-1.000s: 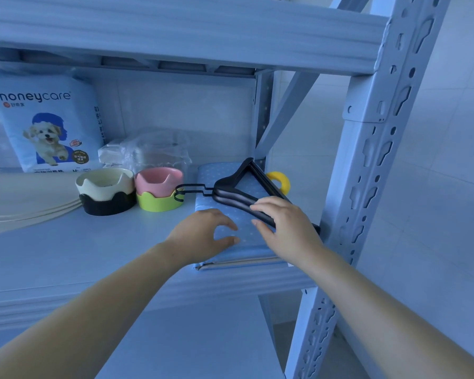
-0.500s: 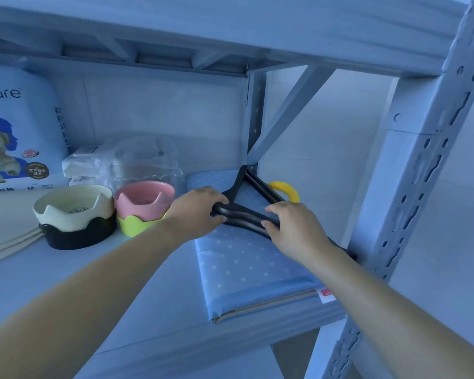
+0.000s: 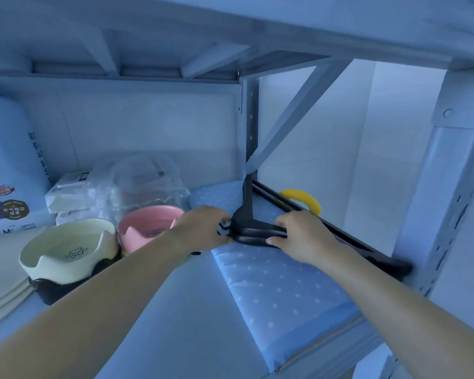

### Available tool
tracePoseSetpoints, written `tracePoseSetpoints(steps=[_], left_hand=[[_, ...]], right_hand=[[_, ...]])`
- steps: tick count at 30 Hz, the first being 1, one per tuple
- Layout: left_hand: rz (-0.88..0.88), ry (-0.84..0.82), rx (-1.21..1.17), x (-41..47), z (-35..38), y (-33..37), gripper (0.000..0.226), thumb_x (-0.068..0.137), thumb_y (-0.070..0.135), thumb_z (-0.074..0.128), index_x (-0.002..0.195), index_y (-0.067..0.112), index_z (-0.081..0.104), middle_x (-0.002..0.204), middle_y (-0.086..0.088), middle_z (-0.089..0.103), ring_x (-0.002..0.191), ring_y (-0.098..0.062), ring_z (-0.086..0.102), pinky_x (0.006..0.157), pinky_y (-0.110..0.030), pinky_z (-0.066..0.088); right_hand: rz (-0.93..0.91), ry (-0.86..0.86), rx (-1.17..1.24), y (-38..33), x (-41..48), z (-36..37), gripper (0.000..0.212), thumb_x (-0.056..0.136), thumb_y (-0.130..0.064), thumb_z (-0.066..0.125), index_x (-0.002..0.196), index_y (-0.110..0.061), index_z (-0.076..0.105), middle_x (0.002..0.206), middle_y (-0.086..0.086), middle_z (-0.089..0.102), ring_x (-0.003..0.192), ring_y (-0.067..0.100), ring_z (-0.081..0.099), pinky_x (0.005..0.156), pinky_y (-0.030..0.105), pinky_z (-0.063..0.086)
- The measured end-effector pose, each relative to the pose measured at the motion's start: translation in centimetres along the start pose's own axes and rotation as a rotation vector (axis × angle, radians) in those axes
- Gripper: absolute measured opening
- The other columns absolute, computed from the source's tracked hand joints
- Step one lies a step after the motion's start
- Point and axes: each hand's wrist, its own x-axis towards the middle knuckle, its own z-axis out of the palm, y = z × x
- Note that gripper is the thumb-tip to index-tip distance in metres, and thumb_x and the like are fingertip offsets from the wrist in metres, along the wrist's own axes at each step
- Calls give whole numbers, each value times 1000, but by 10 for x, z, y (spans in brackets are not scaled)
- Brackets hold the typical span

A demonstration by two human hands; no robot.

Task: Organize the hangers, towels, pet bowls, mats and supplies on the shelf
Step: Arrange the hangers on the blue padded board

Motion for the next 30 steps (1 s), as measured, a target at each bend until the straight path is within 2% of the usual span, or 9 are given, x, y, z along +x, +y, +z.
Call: tracePoseSetpoints(steps=[3, 8, 12, 15, 20, 23, 26, 30], left_hand=[[41, -14, 4, 6, 3, -1, 32, 80, 41, 61, 109, 27, 62, 106, 9, 64, 100, -18, 58, 83, -37, 51], [33, 6, -38, 11, 7, -5, 29, 80, 29, 59, 108, 27, 63, 103, 2, 65, 97, -24, 59, 81, -35, 51], [32, 6, -71, 12, 8, -5, 33, 81, 27, 61, 113, 25, 62, 105, 2, 65, 98, -23, 59, 82, -35, 50], [32, 11, -76, 13, 7, -5, 35, 82, 27, 62, 117, 24, 61, 106, 2, 65, 101, -22, 58, 84, -34, 49], [55, 33, -30, 18, -8, -2, 33, 83, 27, 63, 116, 24, 61, 108, 3, 64, 105, -21, 55, 88, -33, 48], [54, 31, 10, 21, -18, -2, 28, 81, 28, 65, 108, 21, 65, 105, 1, 65, 101, -23, 57, 87, -34, 48], [49, 20, 31, 25, -22, -3, 25, 80, 29, 64, 102, 17, 65, 101, -2, 65, 97, -25, 58, 84, -37, 50], [50, 32, 65, 26, -28, 0, 25, 81, 31, 63, 104, 21, 65, 103, 2, 64, 99, -22, 58, 84, -33, 49]], right_hand=[[23, -1, 14, 0, 0, 1, 37, 83, -39, 66, 82, -3, 57, 66, 6, 48, 62, 20, 43, 56, 34, 36], [7, -4, 10, 2, -1, 2, 38, 81, -37, 69, 69, -11, 44, 62, 0, 38, 60, 20, 37, 55, 31, 27], [-2, -17, 31, 5, 1, 2, 37, 79, -37, 72, 73, -7, 49, 62, 1, 38, 60, 18, 36, 52, 29, 24], [1, 0, 51, 8, 2, 4, 33, 80, -36, 70, 82, -6, 58, 65, 3, 45, 61, 18, 40, 54, 29, 28], [12, -8, 110, 7, 5, -1, 20, 81, -34, 69, 80, -17, 59, 68, 4, 56, 60, 16, 46, 54, 27, 32], [36, -4, 144, 7, 11, 0, 27, 82, -31, 69, 72, -11, 54, 63, 7, 47, 56, 17, 39, 54, 29, 29], [53, -1, 181, 9, 18, 2, 25, 80, -31, 71, 82, -8, 61, 72, 15, 59, 58, 18, 43, 55, 29, 33], [41, -12, 246, 12, 19, -2, 17, 81, -29, 71, 77, -15, 61, 65, 4, 54, 54, 17, 44, 53, 27, 34]])
